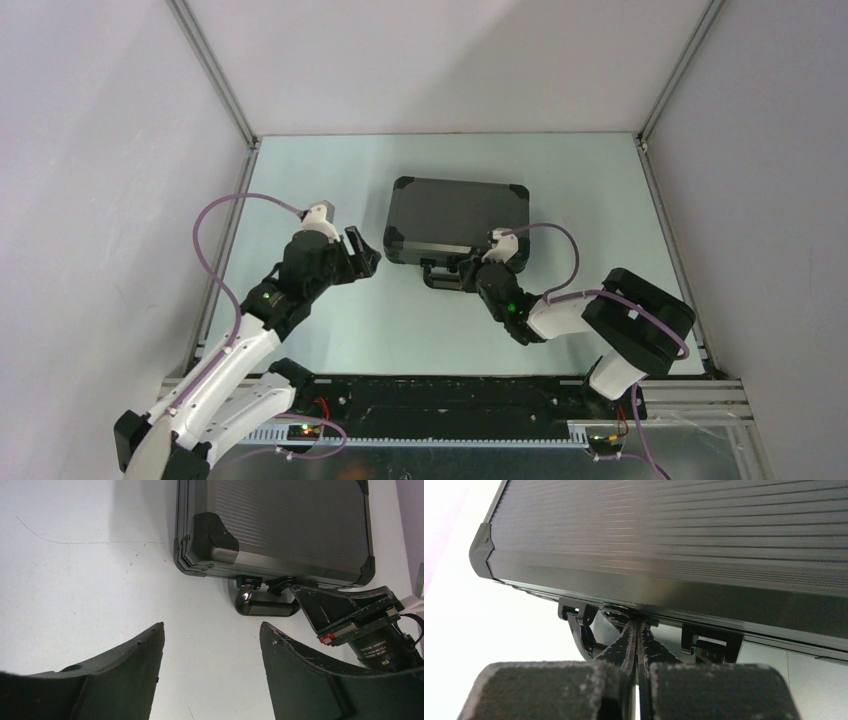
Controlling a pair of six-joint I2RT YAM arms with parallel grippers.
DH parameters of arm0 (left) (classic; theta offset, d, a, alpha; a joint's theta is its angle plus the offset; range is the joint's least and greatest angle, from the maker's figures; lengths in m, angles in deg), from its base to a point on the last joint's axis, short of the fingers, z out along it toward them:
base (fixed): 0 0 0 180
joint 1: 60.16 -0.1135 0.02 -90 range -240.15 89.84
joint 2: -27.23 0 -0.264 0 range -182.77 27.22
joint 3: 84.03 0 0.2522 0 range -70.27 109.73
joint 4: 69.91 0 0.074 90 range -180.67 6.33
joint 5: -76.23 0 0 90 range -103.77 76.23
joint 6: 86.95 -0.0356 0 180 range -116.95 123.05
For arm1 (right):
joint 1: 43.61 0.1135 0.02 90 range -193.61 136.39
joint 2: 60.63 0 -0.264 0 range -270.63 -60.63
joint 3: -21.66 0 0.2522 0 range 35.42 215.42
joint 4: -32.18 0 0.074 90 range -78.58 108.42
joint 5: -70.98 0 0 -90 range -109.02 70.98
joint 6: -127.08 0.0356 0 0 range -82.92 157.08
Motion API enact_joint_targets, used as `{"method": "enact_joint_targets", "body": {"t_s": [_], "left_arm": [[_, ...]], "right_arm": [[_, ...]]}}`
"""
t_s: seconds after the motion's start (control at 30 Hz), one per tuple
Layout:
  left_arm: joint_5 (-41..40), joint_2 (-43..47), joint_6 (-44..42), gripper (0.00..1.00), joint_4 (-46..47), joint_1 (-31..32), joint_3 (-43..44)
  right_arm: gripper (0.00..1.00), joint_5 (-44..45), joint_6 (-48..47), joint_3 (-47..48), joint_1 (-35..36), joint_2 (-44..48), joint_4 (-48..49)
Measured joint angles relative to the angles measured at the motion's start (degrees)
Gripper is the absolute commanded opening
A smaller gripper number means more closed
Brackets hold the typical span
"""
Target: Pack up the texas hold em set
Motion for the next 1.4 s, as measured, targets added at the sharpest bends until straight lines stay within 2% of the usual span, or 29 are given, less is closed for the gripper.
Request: {"method": "enact_joint_targets", "body": {"t_s": [0.53,1.13,1.3,1.4], "left_arm": [[0.0,-0.1,0.0,0.75,0.0,0.0,0.0],[0.0,-0.5,0.0,0.73,0.1,0.1,0.0],[-1.6,-3.0,0.0,0.72,1.8,3.9,-0.8],[-3.0,-4.2,0.1,0.67,3.7,8.1,-2.6]], "right_arm": [[0.01,-1.0,-2.1,0.2,-1.1,2.9,-1.0],[0.04,-2.4,-6.7,0.3,-1.5,23.6,-14.3],[0.01,-6.7,-6.6,1.4,-5.9,27.3,-19.5],[0.00,-9.9,-6.5,4.8,-9.8,27.0,-24.8]]}}
